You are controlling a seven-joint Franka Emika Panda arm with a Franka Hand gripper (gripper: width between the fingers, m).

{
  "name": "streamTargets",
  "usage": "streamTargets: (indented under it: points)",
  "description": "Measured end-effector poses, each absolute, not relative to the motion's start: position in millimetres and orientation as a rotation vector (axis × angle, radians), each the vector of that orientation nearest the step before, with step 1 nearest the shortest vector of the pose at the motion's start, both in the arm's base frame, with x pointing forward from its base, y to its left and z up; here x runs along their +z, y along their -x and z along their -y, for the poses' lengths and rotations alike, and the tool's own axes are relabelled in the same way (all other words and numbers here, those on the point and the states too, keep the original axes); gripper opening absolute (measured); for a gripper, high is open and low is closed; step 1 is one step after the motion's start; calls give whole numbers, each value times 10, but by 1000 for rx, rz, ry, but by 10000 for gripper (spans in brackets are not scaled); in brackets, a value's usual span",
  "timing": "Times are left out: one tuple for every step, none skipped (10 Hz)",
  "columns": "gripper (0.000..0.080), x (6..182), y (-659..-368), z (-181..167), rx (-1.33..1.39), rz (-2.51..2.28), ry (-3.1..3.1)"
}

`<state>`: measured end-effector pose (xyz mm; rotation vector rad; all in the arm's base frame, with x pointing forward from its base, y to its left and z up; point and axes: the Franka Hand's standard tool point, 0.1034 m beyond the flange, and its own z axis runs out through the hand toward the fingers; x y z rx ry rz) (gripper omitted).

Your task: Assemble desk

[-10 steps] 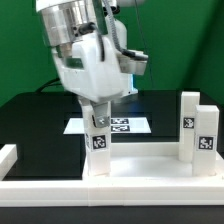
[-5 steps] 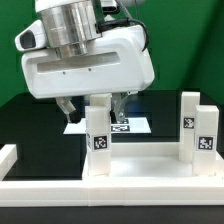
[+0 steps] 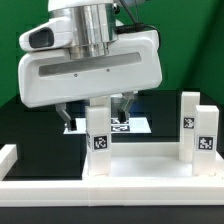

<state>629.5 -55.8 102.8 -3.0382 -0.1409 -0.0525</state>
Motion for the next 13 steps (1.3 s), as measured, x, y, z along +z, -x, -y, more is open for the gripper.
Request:
streamTargets:
  points:
    - [534, 1028, -6294, 558, -51, 119, 3039]
    - [356, 1027, -6294, 559, -50, 88, 3040]
    - [290, 1027, -6295, 576, -45, -45, 3042]
    - [290, 1026, -6295, 575, -39, -158, 3037]
    - [290, 1026, -6296, 573, -34, -264, 3029]
    - [290, 1029, -6302, 546, -15, -602, 2980]
    - [290, 1028, -6304, 535, 5, -901, 2898]
    - [290, 1027, -6311, 553, 34, -1158, 2767]
    - [290, 1030, -6312, 622, 73, -1340, 2612]
    - [291, 1031, -6300, 735, 53, -1391, 2586]
    - [291, 1027, -6298, 708, 65, -1488, 2535]
    - [291, 1023, -6297, 690, 72, -1526, 2513]
    - [291, 1023, -6299, 683, 90, -1675, 2417]
